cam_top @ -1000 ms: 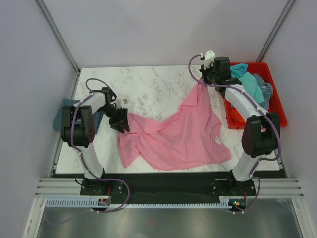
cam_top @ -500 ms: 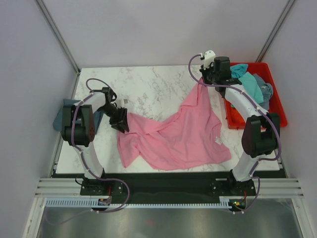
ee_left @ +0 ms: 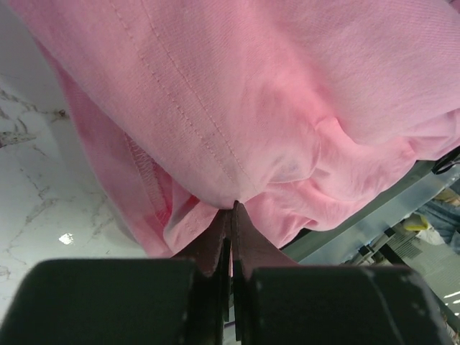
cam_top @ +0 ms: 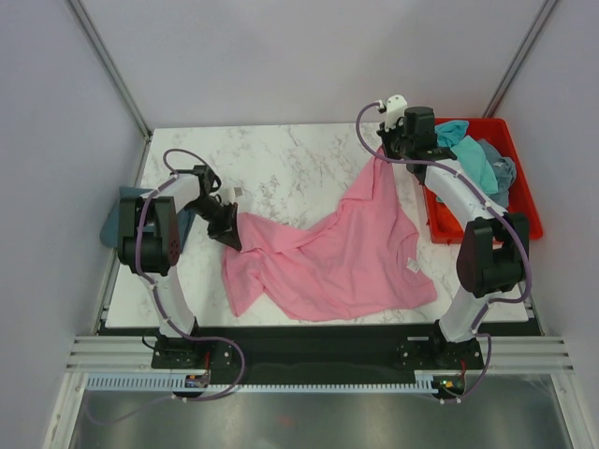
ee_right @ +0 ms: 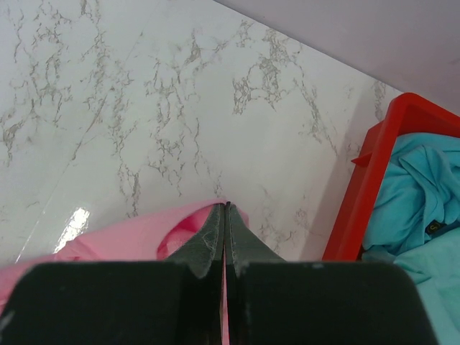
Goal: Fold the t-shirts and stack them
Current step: Flatten the tshirt out
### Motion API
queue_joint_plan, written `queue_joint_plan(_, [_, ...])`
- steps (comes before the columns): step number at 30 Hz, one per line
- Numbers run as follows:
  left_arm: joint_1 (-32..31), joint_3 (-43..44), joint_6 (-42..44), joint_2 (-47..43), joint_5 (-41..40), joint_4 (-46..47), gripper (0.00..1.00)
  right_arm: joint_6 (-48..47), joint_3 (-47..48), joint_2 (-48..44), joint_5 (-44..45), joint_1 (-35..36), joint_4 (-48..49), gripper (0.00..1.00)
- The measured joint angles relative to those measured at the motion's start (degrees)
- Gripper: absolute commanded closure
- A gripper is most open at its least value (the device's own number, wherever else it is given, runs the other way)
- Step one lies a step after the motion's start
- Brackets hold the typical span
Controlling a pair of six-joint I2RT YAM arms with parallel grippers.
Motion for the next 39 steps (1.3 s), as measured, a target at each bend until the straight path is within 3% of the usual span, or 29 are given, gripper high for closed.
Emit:
queue_joint_plan(6, [0.00,0.17,0.00,-0.83,0.63,-0.20,0.98,-0.17,0.00,-0.15,0.44,0.09,-0.07,1.00])
queue_joint_plan(11, [-0.02,1.53,0.02,-7.06,0.72,-0.48,0.98,-0.98,0.13,-2.43,0.94,0.09,-0.50,1.00])
queue_joint_plan(23, [-1.16,18.56,0.35,-19.02,0.13,0.00,0.98,-1.31,6.95,-11.08,3.96,0.02,-0.90,1.00])
queue_joint_plan(39, [-1.46,19.45,2.71,-42.69,-7.23,2.91,0.98,-1.42,7.54,-42.25,9.05,-0.44,-6.03,1.00])
